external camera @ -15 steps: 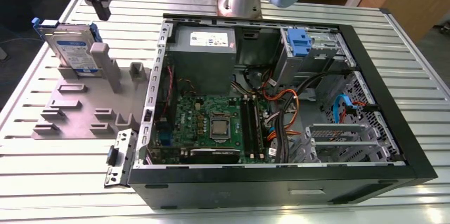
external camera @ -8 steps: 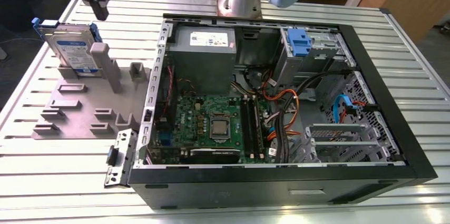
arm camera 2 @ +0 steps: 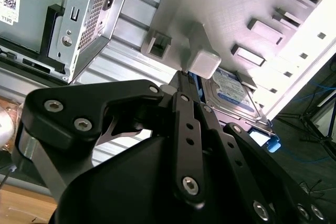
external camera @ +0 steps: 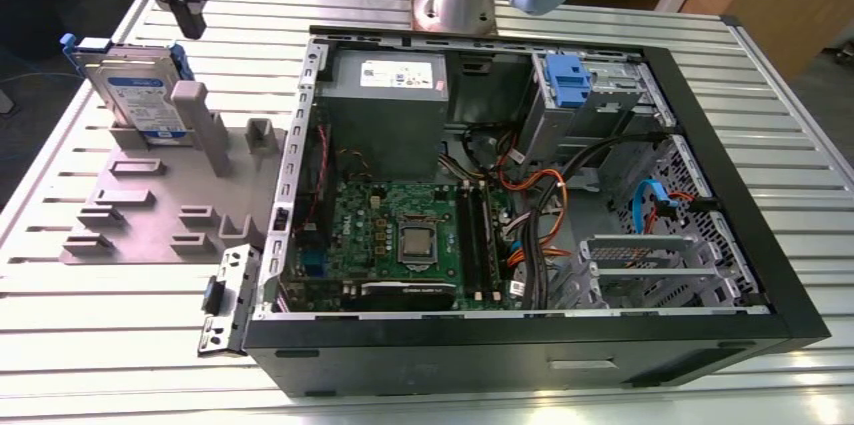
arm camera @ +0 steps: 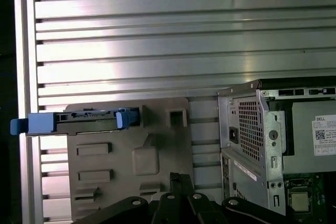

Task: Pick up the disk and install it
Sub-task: 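Reach for the disk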

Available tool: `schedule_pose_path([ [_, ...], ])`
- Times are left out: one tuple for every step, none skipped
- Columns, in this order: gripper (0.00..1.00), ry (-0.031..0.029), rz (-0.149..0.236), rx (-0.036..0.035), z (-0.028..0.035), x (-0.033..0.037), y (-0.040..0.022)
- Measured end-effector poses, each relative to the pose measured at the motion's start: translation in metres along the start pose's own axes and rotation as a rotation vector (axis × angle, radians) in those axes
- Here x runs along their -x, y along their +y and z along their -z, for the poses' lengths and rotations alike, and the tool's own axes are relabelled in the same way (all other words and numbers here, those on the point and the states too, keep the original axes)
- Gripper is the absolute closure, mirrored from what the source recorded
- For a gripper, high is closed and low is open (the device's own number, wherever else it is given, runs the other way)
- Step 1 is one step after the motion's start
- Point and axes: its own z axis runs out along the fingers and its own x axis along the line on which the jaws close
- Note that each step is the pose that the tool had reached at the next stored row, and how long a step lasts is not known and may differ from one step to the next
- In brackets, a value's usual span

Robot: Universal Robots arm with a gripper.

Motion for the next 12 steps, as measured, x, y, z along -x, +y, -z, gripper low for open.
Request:
schedule_pose_path([
  [0.89,0.0,0.0,0.0,0.0,-0.0001,0.0],
  [0.89,0.0,0.0,0.0,0.0,-0.0007,0.0],
  [0.89,0.0,0.0,0.0,0.0001,-0.0018,0.0],
  [0.89,0.0,0.0,0.0,0.0001,-0.0034,0.0002],
  [0.89,0.0,0.0,0.0001,0.0001,-0.0056,0.0004],
  [0.89,-0.0001,0.0,0.0001,0.0001,-0.0083,0.0008],
  [0.89,-0.0001,0.0,0.0001,0.0001,-0.0117,0.0016],
  [0.89,0.0,0.0,0.0,0.0002,-0.0149,0.0024],
  [0.89,0.0,0.0,0.0,0.0002,-0.0178,0.0033],
  [0.89,0.0,0.0,0.0,0.0001,-0.0207,0.0042],
  [0.89,-0.0001,0.0,0.0001,0.0,-0.0234,0.0052],
  [0.89,0.0001,0.0,0.0,0.0,-0.026,0.0065],
])
